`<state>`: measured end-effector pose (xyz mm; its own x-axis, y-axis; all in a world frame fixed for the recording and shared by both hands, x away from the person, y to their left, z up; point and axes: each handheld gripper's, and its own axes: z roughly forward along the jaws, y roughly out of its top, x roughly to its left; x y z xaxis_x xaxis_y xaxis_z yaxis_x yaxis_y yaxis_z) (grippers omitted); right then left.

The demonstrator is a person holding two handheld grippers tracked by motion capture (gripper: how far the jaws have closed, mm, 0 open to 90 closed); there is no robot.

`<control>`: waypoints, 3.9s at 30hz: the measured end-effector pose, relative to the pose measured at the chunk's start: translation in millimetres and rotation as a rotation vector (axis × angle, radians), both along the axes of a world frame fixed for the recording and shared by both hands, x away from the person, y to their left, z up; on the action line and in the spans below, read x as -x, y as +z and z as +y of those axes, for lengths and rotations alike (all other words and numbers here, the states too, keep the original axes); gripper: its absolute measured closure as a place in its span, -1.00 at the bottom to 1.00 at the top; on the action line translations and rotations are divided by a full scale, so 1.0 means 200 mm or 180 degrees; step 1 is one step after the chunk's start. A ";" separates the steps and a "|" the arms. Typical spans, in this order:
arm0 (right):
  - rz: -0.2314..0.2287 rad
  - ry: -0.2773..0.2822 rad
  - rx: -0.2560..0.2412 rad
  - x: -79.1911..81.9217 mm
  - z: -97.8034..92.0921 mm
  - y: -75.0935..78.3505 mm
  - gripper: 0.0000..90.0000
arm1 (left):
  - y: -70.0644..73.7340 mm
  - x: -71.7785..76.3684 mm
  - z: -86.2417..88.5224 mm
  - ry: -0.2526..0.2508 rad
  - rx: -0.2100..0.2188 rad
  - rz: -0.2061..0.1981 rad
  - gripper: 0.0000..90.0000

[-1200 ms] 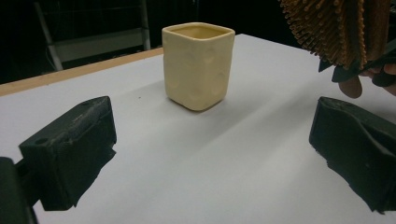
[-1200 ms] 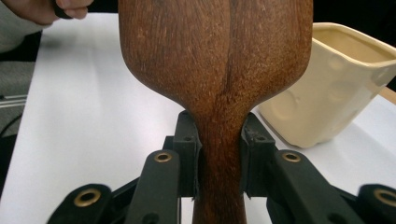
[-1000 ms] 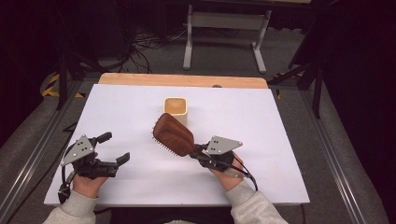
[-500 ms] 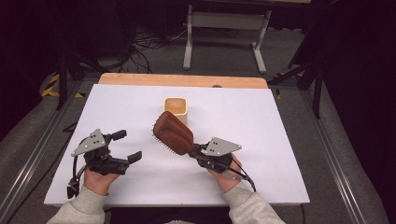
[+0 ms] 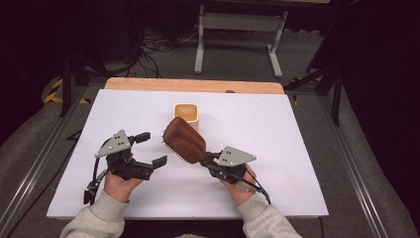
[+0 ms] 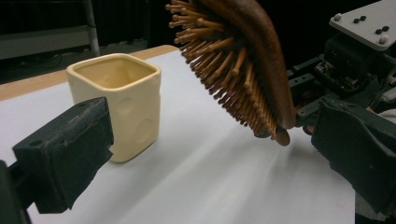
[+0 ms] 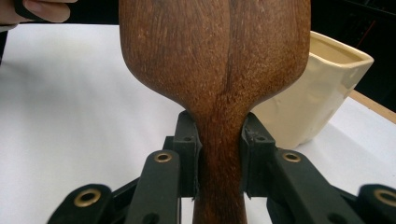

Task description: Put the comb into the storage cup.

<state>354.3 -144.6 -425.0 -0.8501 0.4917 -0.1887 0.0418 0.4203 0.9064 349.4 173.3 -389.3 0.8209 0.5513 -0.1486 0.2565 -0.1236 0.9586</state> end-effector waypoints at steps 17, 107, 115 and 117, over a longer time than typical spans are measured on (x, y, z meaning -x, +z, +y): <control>-0.0044 -0.0038 -0.0006 0.00 -0.01 0.00 0.61 | 0.02 -0.06 -0.19 -0.0107 -0.0061 0.0196 -1.00; 0.0060 0.0127 -0.0310 -0.03 -0.12 0.07 -0.99 | 0.40 -0.14 -0.23 -0.0410 -0.0372 0.0121 0.29; 0.0069 0.0043 -0.0306 -0.04 -0.16 0.09 -0.99 | 0.46 -0.18 -0.21 -0.0339 -0.0391 0.0085 0.29; 0.0078 0.0024 -0.0316 -0.04 -0.18 0.09 -0.99 | 0.47 -0.18 -0.21 -0.0326 -0.0372 0.0091 0.29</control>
<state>361.9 -180.0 -407.4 -0.8575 0.5006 -0.1185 0.0618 0.3289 0.9423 385.0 130.5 -295.9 0.8701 0.4798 -0.1123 0.2637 -0.2608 0.9287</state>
